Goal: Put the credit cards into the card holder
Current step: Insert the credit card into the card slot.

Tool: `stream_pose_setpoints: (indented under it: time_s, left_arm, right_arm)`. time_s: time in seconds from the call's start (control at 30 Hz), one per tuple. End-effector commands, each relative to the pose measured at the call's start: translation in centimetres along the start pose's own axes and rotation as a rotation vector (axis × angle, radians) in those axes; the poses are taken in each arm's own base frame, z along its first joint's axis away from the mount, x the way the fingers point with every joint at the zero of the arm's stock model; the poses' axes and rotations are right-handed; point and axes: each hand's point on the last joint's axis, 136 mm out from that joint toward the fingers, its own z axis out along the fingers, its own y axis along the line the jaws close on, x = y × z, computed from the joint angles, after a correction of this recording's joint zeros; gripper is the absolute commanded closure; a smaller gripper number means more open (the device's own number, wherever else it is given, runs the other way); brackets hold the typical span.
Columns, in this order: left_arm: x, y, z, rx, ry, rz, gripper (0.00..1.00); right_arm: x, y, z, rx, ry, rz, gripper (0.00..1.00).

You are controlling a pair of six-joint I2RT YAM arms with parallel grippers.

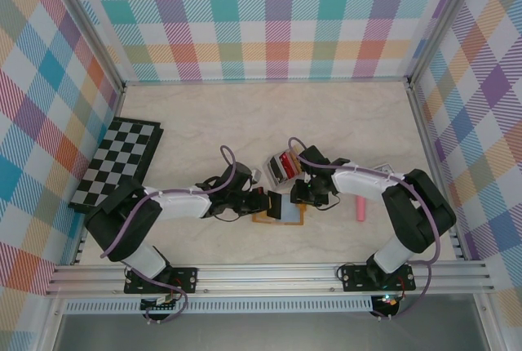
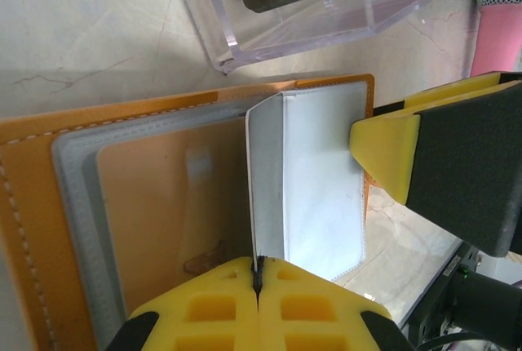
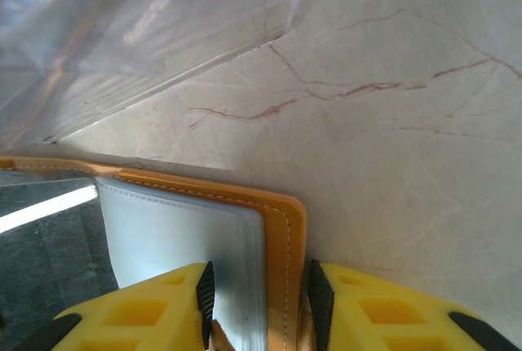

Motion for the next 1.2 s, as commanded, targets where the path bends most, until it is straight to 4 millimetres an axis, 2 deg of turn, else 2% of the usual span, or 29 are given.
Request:
stream_pose_setpoints:
  time_s: [0.0,0.13,0.77,1.07,1.17]
  left_arm:
    - [0.9,0.6,-0.4,-0.058,0.021,0.036,1.0]
    - [0.7,0.7,0.2,-0.052,0.018,0.025,1.0]
    - [1.8,-2.2,2.1,0.051,0.068,0.018,0.96]
    - [1.2,-2.1,1.6,0.093,0.016,-0.056,0.97]
    - [1.6,-1.5,1.8,0.081,0.035,-0.044,0.97]
  right_arm:
    - [2.2,-1.3,0.7,0.031,0.069,0.028,0.64]
    - [2.4,-1.1,1.0,0.009,0.075,0.036,0.65]
    - [3.2,-0.8,1.5,-0.053,0.078,0.084,0.7]
    - [3.5,-1.5,1.9,-0.027,0.087,0.097,0.72]
    - [3.5,-1.6,1.9,-0.024,0.087,0.103,0.73]
